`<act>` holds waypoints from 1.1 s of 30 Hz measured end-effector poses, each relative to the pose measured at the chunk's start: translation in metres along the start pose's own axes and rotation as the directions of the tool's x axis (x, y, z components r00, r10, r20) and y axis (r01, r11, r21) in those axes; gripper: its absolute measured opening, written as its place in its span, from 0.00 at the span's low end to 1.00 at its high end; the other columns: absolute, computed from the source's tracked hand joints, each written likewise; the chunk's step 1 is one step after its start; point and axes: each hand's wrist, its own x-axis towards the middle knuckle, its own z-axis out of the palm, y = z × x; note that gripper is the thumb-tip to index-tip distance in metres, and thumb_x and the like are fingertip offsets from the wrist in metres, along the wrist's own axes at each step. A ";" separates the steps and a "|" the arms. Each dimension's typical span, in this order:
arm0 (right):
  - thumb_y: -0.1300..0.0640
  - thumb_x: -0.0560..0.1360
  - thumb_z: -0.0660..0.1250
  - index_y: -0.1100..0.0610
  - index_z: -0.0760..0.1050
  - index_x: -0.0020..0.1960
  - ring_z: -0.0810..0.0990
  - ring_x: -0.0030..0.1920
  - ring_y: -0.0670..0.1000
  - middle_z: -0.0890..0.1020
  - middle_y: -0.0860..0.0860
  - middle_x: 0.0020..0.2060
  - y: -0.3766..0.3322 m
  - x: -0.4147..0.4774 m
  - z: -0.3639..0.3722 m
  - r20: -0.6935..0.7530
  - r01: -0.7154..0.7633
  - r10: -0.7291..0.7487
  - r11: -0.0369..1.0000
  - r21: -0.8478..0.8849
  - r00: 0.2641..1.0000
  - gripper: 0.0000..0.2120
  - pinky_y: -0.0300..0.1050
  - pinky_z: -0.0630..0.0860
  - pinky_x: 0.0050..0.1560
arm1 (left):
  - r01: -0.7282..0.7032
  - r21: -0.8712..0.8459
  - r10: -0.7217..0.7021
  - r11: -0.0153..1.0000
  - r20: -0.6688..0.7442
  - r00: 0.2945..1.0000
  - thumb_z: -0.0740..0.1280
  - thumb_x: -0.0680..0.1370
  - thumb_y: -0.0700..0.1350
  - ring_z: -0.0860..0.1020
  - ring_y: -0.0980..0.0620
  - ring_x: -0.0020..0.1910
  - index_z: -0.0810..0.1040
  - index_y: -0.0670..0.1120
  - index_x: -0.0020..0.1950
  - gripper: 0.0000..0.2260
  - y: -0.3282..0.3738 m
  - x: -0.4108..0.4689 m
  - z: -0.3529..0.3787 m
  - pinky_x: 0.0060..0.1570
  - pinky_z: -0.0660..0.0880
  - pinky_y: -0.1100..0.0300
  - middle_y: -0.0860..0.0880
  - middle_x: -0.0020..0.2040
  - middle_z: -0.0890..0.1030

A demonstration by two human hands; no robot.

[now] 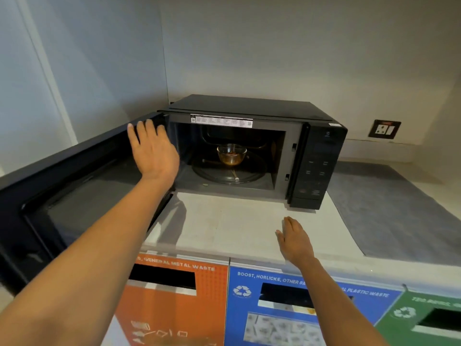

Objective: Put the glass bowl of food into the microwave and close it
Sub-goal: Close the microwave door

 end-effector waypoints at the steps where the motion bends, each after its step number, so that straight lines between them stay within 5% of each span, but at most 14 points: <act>1: 0.46 0.79 0.50 0.57 0.50 0.75 0.54 0.75 0.55 0.55 0.54 0.76 0.001 -0.002 0.002 0.011 -0.003 0.003 1.000 -0.011 1.000 0.28 0.51 0.56 0.75 | 0.017 0.044 -0.018 0.999 0.019 1.000 0.60 0.77 0.41 0.60 0.38 0.73 0.67 0.38 0.70 0.21 -0.004 0.001 -0.005 0.76 0.49 0.43 0.37 0.73 0.65; 5: 0.46 0.80 0.46 0.57 0.50 0.75 0.51 0.76 0.55 0.53 0.53 0.76 0.003 -0.002 0.005 0.033 -0.012 0.015 0.998 -0.069 0.999 0.27 0.50 0.52 0.76 | 0.074 0.219 -0.114 0.973 0.175 0.978 0.59 0.79 0.45 0.61 0.36 0.73 0.59 0.39 0.74 0.25 -0.022 0.008 -0.022 0.74 0.53 0.41 0.37 0.74 0.62; 13: 0.46 0.80 0.44 0.57 0.48 0.75 0.49 0.76 0.54 0.51 0.53 0.76 0.001 -0.003 0.004 0.054 -0.016 0.021 0.994 -0.105 0.998 0.27 0.49 0.49 0.76 | 0.032 0.259 -0.150 0.965 0.452 0.879 0.59 0.79 0.45 0.68 0.36 0.67 0.67 0.37 0.67 0.19 -0.032 0.033 -0.056 0.67 0.64 0.48 0.35 0.68 0.69; 20: 0.46 0.80 0.44 0.57 0.48 0.75 0.49 0.76 0.54 0.51 0.53 0.76 0.001 -0.005 0.004 0.057 -0.025 0.031 0.996 -0.090 0.998 0.27 0.49 0.49 0.76 | 0.039 -0.053 0.011 0.998 0.714 0.700 0.58 0.81 0.43 0.69 0.39 0.66 0.69 0.36 0.66 0.16 -0.016 0.048 -0.111 0.61 0.70 0.53 0.38 0.68 0.69; 25: 0.46 0.80 0.47 0.57 0.51 0.75 0.53 0.76 0.54 0.55 0.53 0.76 0.003 0.000 0.001 0.066 -0.033 0.036 0.998 -0.055 0.997 0.27 0.50 0.54 0.75 | 0.079 -0.234 0.078 0.969 0.593 0.802 0.55 0.82 0.50 0.68 0.37 0.69 0.68 0.35 0.70 0.23 0.001 0.029 -0.101 0.67 0.66 0.50 0.37 0.71 0.69; 27: 0.46 0.80 0.48 0.57 0.53 0.75 0.56 0.75 0.54 0.57 0.53 0.75 0.005 0.001 -0.001 0.065 -0.047 0.047 0.999 -0.001 0.997 0.27 0.49 0.56 0.74 | 0.068 -0.332 0.112 0.941 0.494 0.862 0.53 0.82 0.51 0.72 0.36 0.64 0.73 0.36 0.66 0.22 0.012 0.016 -0.096 0.62 0.69 0.51 0.35 0.67 0.74; 30: 0.46 0.80 0.49 0.55 0.58 0.73 0.62 0.73 0.55 0.63 0.53 0.73 0.008 0.002 -0.004 0.017 -0.086 0.084 0.990 0.110 0.996 0.25 0.50 0.60 0.72 | -0.028 -0.529 0.231 0.848 0.323 0.918 0.54 0.82 0.51 0.77 0.39 0.52 0.80 0.39 0.54 0.20 0.029 -0.004 -0.082 0.53 0.73 0.52 0.37 0.54 0.81; 33: 0.47 0.80 0.51 0.54 0.59 0.73 0.65 0.71 0.55 0.65 0.52 0.73 0.013 0.004 -0.006 -0.050 -0.117 0.127 0.979 0.168 0.991 0.23 0.51 0.62 0.71 | -0.223 -0.644 0.405 0.732 0.148 0.902 0.56 0.82 0.50 0.78 0.44 0.56 0.80 0.42 0.56 0.17 0.047 -0.018 -0.063 0.57 0.72 0.54 0.43 0.55 0.82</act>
